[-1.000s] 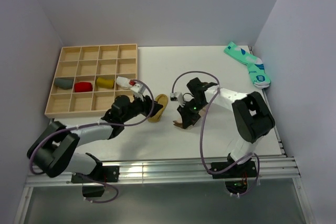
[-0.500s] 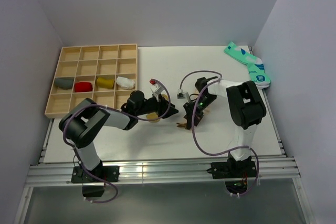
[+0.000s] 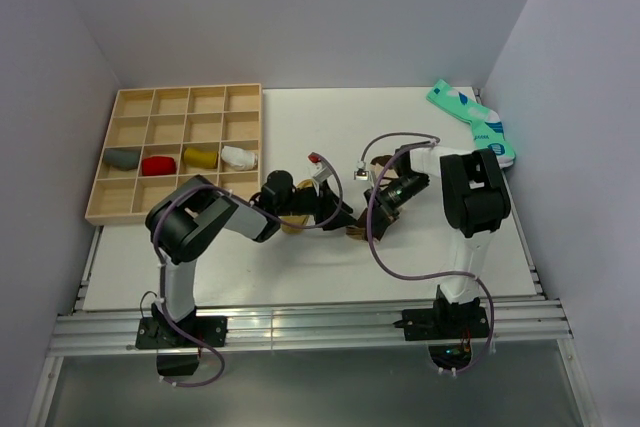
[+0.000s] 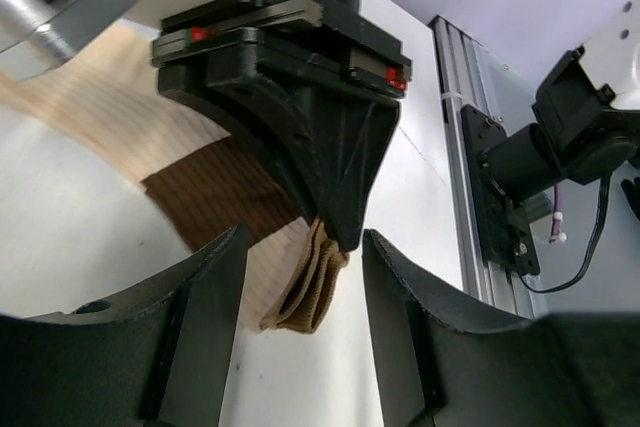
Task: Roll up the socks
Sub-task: Roll the sock at the center of the board.
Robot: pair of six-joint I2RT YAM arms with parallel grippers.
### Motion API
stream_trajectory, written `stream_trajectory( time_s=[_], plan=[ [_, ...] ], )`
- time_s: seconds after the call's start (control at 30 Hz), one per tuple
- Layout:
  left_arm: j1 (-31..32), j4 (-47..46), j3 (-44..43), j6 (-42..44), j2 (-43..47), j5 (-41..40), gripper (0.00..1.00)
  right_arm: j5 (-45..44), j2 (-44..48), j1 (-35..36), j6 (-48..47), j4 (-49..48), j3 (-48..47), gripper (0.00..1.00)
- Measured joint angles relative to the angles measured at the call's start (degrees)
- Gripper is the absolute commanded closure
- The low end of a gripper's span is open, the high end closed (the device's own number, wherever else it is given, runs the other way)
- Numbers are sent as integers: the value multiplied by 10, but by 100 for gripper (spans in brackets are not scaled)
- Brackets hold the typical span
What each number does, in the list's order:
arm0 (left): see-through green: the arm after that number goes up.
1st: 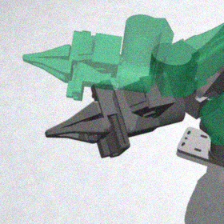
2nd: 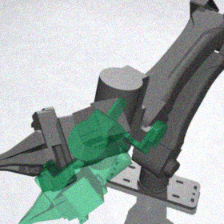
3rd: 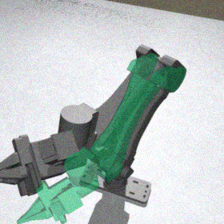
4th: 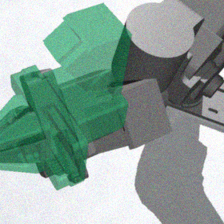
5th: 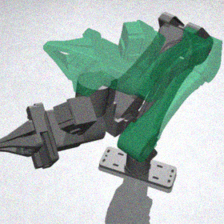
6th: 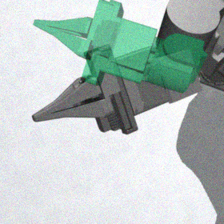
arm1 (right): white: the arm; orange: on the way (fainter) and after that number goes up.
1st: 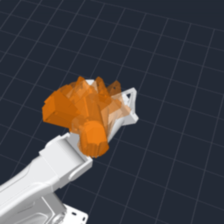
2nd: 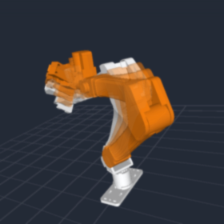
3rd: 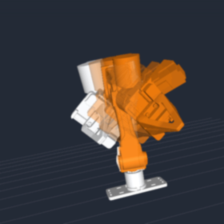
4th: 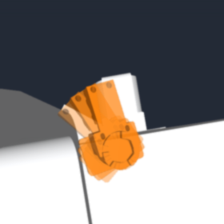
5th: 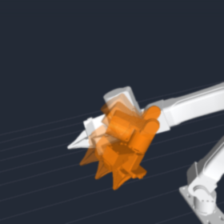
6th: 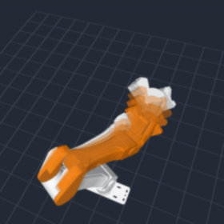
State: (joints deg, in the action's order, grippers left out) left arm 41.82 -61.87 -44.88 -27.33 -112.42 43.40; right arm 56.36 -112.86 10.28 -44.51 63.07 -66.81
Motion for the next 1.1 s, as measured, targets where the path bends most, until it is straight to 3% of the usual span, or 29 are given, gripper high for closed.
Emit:
stream_trajectory(
  time_s=[0.47, 1.1],
  plan=[
    [16, -9, -47, -14, -61, 49, 44, 3, -8, -27, -5, 19, -3, 99],
    [27, 4, -61, -13, -85, 51, 42, 8, -19, -59, -14, 33, -16, 100]
  ],
)
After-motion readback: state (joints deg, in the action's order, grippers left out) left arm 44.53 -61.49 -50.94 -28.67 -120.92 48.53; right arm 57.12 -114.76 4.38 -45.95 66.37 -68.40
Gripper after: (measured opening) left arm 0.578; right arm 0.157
